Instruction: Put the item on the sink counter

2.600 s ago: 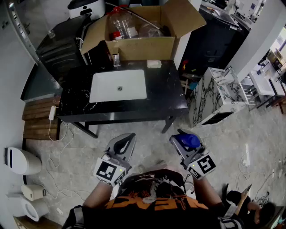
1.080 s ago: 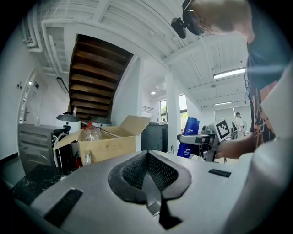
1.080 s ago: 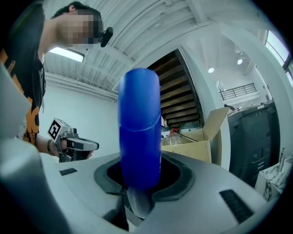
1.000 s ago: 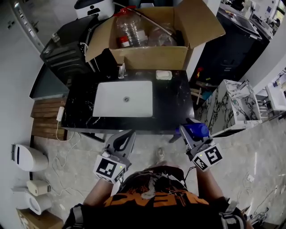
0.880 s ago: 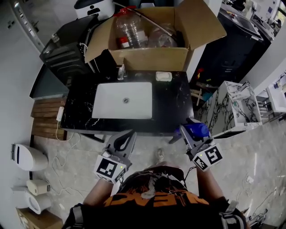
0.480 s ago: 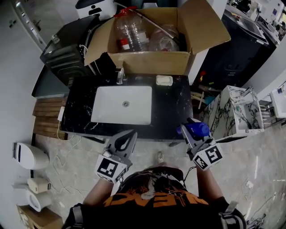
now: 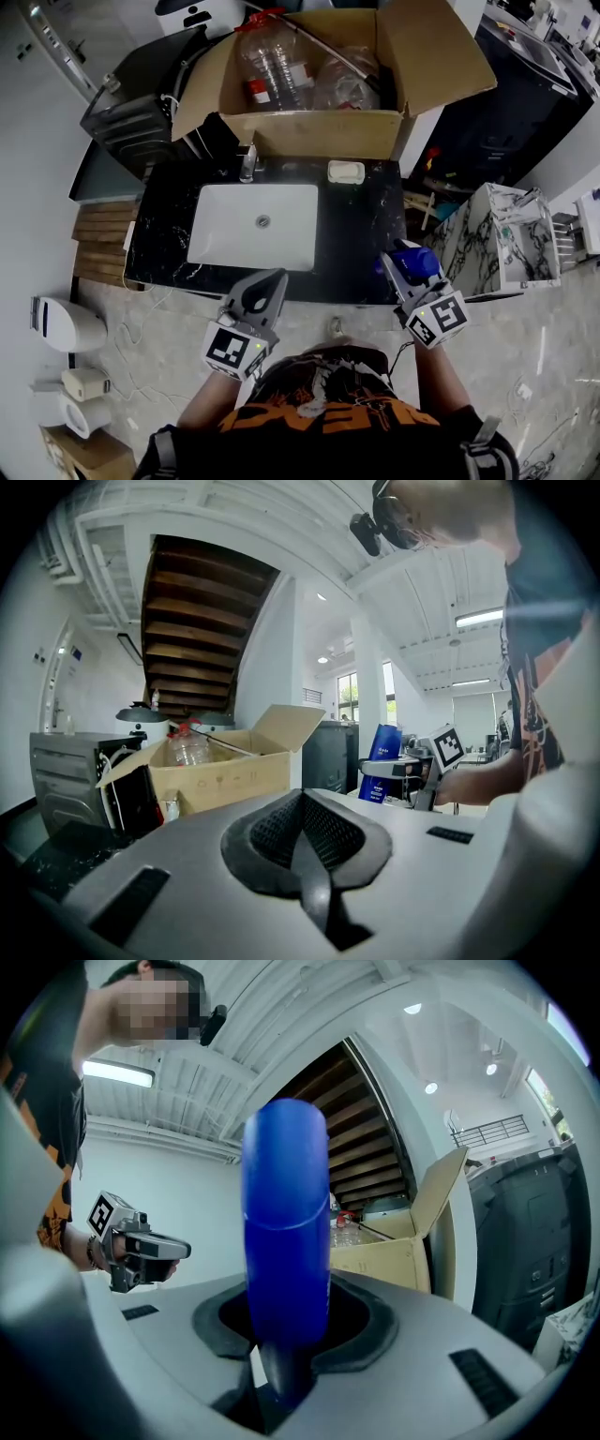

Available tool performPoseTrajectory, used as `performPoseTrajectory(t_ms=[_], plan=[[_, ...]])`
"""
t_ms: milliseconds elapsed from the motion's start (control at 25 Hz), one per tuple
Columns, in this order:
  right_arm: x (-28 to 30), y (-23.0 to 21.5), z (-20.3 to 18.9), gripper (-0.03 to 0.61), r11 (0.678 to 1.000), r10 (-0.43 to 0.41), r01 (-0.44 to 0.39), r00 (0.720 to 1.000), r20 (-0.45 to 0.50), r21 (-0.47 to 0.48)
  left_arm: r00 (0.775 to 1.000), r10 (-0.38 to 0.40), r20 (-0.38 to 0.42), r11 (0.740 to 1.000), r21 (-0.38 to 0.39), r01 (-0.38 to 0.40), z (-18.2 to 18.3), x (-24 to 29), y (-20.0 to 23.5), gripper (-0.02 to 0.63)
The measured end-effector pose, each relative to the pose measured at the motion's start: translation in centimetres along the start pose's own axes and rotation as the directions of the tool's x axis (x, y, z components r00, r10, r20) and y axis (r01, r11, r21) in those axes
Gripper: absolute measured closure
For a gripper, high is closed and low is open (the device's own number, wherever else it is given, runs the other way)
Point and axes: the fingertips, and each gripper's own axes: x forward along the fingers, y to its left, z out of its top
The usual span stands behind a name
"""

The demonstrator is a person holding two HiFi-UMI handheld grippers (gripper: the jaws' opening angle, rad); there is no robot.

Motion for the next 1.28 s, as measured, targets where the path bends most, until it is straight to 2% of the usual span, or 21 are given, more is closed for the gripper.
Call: performPoseTrajectory(t_ms=[120, 280, 560, 800, 1280], plan=[[0.8, -1.3, -0.6, 0.439, 1.0, 0.0, 0.0, 1.0, -0.012, -0.007, 1.0, 0.007, 0.007, 1.0, 0.009, -0.007, -0.5, 1.6, 0.6, 0.595], [2.1, -2.9, -1.1, 0.439, 1.0, 0.004, -0.004, 1.0, -0.025, -0.015, 0.999, 0.031, -0.021, 0.999, 0.009, -0.031, -2.4, 4.1, 2.0, 0.595], [4.0, -6.1, -3.2, 0.439, 0.999, 0.016, -0.018, 0.998, -0.064, -0.028, 1.0, 0.021, -0.018, 0.999, 0.048, -0.02, -3.8, 9.2, 2.4, 0.595], [5.7, -7.9, -5.4, 0.439, 0.998, 0.036, -0.042, 0.994, -0.108, -0.047, 0.999, 0.045, -0.027, 0.998, 0.043, -0.044, -5.2, 12.1, 3.1, 0.595], [9.8, -11.9, -11.5, 0.439, 0.998, 0.04, -0.049, 0.982, -0.183, -0.046, 0.984, 0.095, -0.15, 0.996, 0.013, -0.094, -9.9, 15.0, 5.6, 0.595]])
